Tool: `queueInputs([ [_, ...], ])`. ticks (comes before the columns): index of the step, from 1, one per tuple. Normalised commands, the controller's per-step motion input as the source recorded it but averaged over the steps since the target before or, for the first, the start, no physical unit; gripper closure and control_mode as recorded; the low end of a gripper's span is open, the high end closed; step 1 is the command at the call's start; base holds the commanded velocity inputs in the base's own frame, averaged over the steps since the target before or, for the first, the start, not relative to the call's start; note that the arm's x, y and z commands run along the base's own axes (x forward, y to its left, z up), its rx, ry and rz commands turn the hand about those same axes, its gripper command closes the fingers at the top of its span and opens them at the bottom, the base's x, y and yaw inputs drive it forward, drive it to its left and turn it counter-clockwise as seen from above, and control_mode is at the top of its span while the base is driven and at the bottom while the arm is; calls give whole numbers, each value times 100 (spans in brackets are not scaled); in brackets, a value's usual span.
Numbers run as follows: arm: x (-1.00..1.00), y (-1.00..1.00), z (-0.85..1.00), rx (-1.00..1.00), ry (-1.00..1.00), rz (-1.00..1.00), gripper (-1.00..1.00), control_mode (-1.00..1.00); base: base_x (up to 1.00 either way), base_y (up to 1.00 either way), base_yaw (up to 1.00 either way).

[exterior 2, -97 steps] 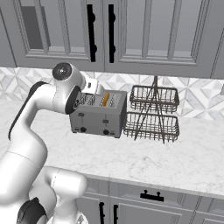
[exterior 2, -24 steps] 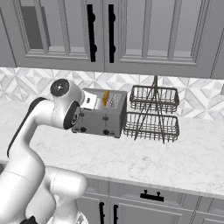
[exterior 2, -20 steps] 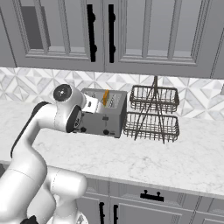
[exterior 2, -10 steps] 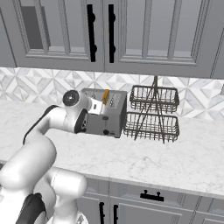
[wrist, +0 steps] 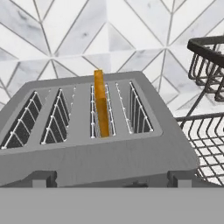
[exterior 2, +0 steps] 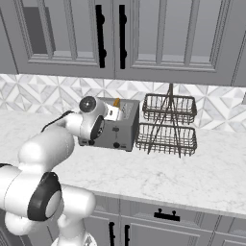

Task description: Start the toaster. Once the lever pops up, take the bread to the plate on the dining counter.

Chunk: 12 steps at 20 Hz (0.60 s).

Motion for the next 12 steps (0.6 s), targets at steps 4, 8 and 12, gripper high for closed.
queueInputs([
  [4,39,0,-13,1,0,0,-100,-100,0,0,0],
  [8,44,0,-15,1,0,0,-100,-100,0,0,0],
  [12,36,0,-13,1,1,6,-100,-100,0,0,0],
])
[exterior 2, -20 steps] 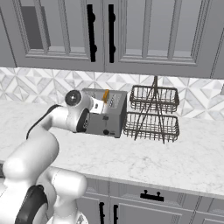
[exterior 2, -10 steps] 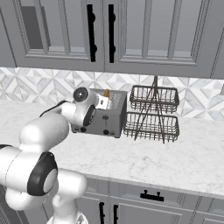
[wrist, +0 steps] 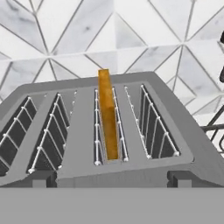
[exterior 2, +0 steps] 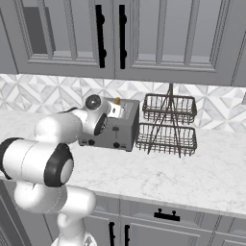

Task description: Start the toaster. Once the lever pops up, take the bread to the plate on the dining counter.

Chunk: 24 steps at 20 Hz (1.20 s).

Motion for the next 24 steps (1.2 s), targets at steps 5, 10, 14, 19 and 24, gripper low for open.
queueInputs([
  [5,36,0,-10,5,0,13,-100,-100,0,0,0],
  [10,19,0,-8,0,0,4,-100,-100,0,0,0],
  [14,10,0,-12,0,0,0,-100,-100,0,0,0],
  [19,30,0,-10,0,0,0,-100,-100,0,0,0],
  [24,30,-4,-6,0,0,0,-100,-100,0,0,0],
])
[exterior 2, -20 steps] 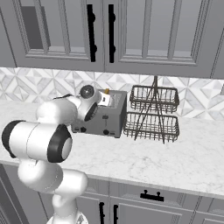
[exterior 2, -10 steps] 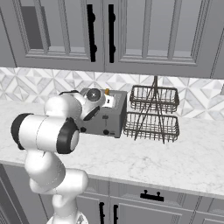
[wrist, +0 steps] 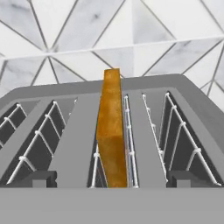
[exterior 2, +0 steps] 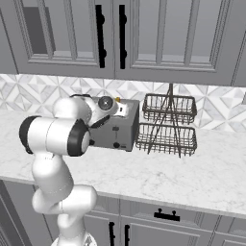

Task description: Start the toaster. Once the lever pops up, take the bread to the plate on the dining counter.

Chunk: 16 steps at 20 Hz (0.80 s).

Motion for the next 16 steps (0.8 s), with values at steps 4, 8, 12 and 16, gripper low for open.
queueInputs([
  [4,25,-4,-13,0,0,0,-100,-100,0,0,0],
  [8,31,0,-19,0,0,0,-100,-100,0,0,0],
  [12,27,0,-29,0,0,0,-100,-100,0,0,0],
  [16,22,0,-40,0,0,0,-100,-100,0,0,0],
])
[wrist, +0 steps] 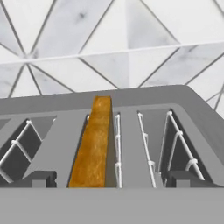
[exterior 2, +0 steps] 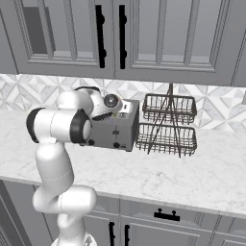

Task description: Start the toaster. Once the lever pops up, take the bread to the plate on the dining counter.

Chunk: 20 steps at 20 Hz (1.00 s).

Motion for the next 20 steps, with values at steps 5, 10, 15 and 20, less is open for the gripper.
queueInputs([
  [5,10,0,-32,0,0,0,100,-100,0,0,0],
  [10,0,0,-20,0,0,0,100,-100,0,0,0],
  [15,-7,0,1,0,0,0,100,-100,0,0,0],
  [20,-11,0,29,0,0,-1,100,-100,0,0,0],
])
